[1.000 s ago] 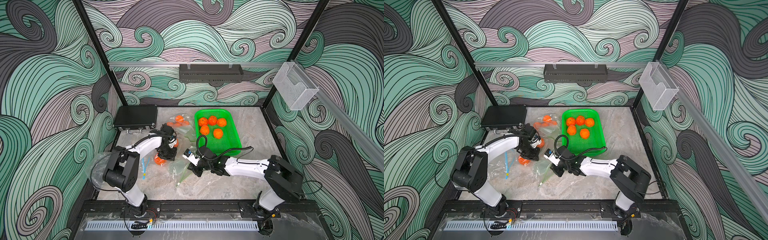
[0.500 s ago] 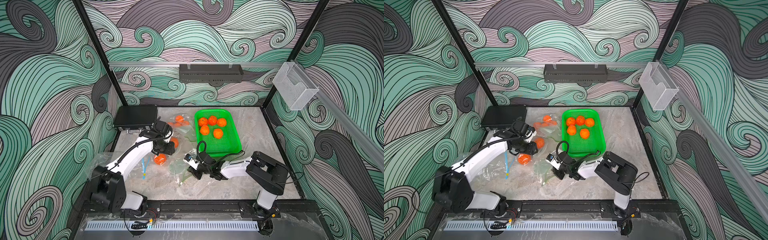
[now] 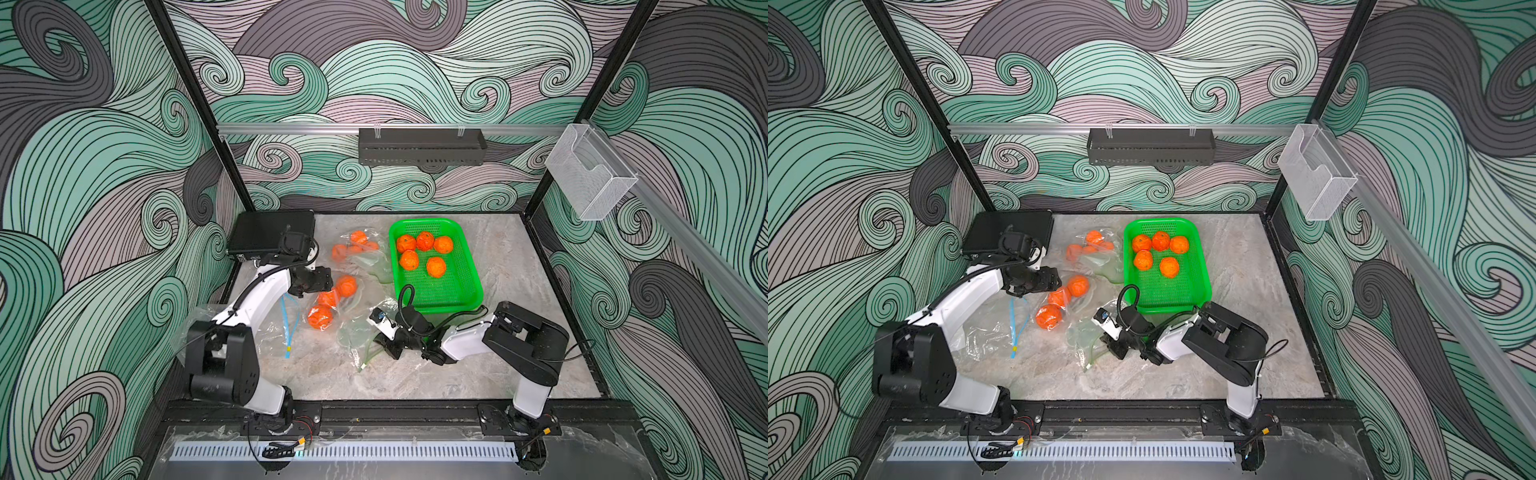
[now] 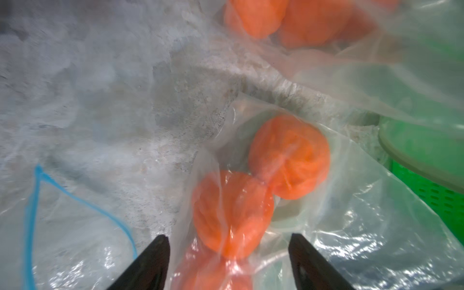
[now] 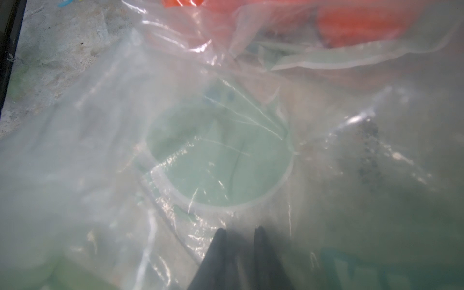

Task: Open the zip-top bag and take out the orange
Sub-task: Adjust the zipper food storage bag at the center of the board.

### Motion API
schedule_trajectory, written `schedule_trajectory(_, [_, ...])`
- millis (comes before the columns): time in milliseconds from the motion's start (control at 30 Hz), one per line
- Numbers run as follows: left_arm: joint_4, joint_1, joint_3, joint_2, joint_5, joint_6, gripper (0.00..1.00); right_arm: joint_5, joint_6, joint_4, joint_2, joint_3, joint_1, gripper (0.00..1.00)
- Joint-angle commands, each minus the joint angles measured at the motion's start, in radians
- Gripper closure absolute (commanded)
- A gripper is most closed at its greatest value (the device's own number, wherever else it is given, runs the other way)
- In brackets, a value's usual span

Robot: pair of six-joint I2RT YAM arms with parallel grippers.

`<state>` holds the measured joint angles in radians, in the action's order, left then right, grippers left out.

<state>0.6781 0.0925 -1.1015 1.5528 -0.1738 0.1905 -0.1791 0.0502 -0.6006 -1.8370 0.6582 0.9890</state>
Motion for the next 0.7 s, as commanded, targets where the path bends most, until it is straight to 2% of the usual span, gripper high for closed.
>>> schedule_trajectory(0, [0.003, -0.025, -0.026, 0.040, -0.068, -0.015, 0.29, 0.002, -0.006, 0.020, 0.001, -0.019, 0.005, 0.76])
schedule_trajectory(67, [-0.016, -0.029, -0.013, 0.052, -0.072, -0.015, 0.35, 0.000, -0.004, 0.020, 0.001, -0.018, 0.005, 0.76])
schedule_trajectory(133, [-0.025, -0.032, -0.018, 0.056, -0.095, -0.015, 0.46, 0.000, -0.004, 0.020, -0.001, -0.018, 0.005, 0.76])
schedule_trajectory(233, [-0.061, -0.033, -0.006, 0.044, -0.143, -0.011, 0.72, 0.002, -0.005, 0.014, -0.006, -0.018, 0.004, 0.76])
schedule_trajectory(300, [-0.071, -0.033, 0.002, 0.026, -0.187, -0.023, 0.95, 0.002, -0.007, 0.010, -0.010, -0.019, 0.005, 0.77])
schedule_trajectory(333, [-0.071, -0.033, 0.008, 0.014, -0.196, -0.023, 1.00, 0.000, -0.009, 0.006, -0.012, -0.020, 0.005, 0.77])
schedule_trajectory(533, [-0.042, -0.002, 0.043, -0.123, -0.195, -0.074, 1.00, -0.010, -0.010, -0.008, -0.034, -0.024, 0.004, 0.81])
schedule_trajectory(667, [-0.050, 0.031, 0.079, -0.281, -0.186, -0.122, 1.00, -0.011, -0.006, -0.018, -0.044, -0.024, 0.005, 0.82])
